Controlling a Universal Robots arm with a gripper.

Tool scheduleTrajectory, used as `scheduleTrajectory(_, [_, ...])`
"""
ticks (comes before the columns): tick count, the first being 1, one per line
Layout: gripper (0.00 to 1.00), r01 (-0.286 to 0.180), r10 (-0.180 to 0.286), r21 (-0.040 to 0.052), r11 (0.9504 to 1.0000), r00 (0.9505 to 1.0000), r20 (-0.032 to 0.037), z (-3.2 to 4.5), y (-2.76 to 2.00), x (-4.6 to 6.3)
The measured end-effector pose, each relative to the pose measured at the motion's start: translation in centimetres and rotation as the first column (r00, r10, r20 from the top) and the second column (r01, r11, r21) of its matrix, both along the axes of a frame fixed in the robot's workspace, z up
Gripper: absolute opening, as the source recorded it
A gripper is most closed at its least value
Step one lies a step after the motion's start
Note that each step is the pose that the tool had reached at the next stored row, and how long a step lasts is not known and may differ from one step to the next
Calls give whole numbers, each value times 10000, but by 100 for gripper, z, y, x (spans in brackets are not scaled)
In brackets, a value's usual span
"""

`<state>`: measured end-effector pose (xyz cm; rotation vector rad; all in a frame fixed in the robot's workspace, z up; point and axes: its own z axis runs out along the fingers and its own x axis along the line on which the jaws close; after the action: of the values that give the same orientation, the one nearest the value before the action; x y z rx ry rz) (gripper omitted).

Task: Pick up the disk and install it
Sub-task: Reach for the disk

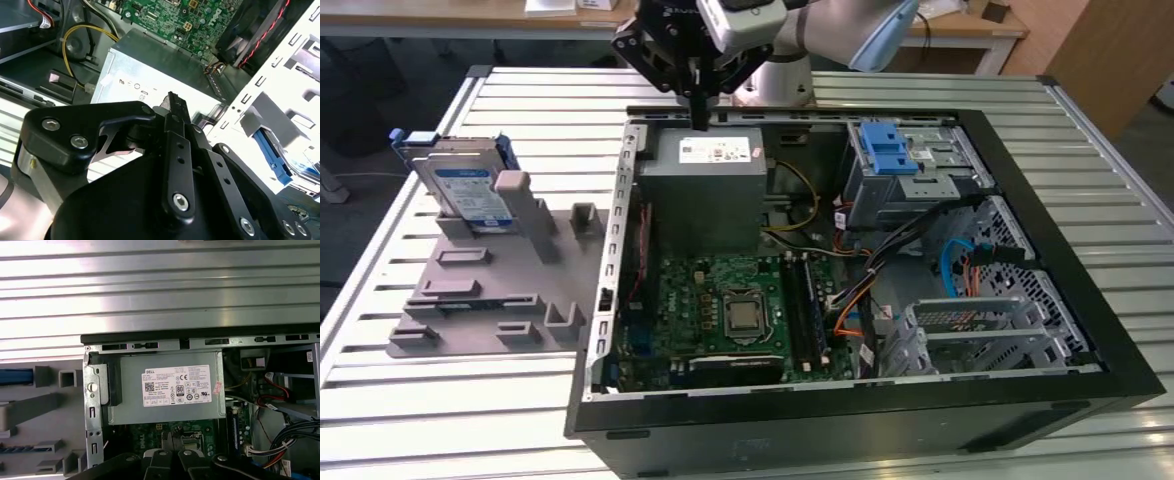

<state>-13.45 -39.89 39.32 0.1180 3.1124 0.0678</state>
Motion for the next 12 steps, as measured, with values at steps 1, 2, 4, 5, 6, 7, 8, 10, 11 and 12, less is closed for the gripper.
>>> scheduleTrajectory(1, [11,0,0,0,10000,10000,0,0,0,-7])
scheduleTrajectory(2, [11,0,0,-1,10000,10000,-1,0,0,-15])
scheduleTrajectory(4, [11,0,0,-1,10000,10000,-1,0,0,-34])
scheduleTrajectory(5, [11,0,0,-1,10000,10000,-1,0,0,-45])
scheduleTrajectory(6, [11,0,0,0,10000,10000,0,-1,0,-53])
scheduleTrajectory(7, [11,0,0,-1,10000,10000,0,-1,0,-60])
scheduleTrajectory(8, [11,0,0,-1,10000,10000,0,-1,1,-63])
scheduleTrajectory(10, [11,0,0,-1,10000,10000,0,-2,0,-73])
scheduleTrajectory(11, [11,0,0,0,10000,10000,0,-3,0,-79])
scheduleTrajectory(12, [11,0,0,-1,10000,10000,-1,-3,0,-86])
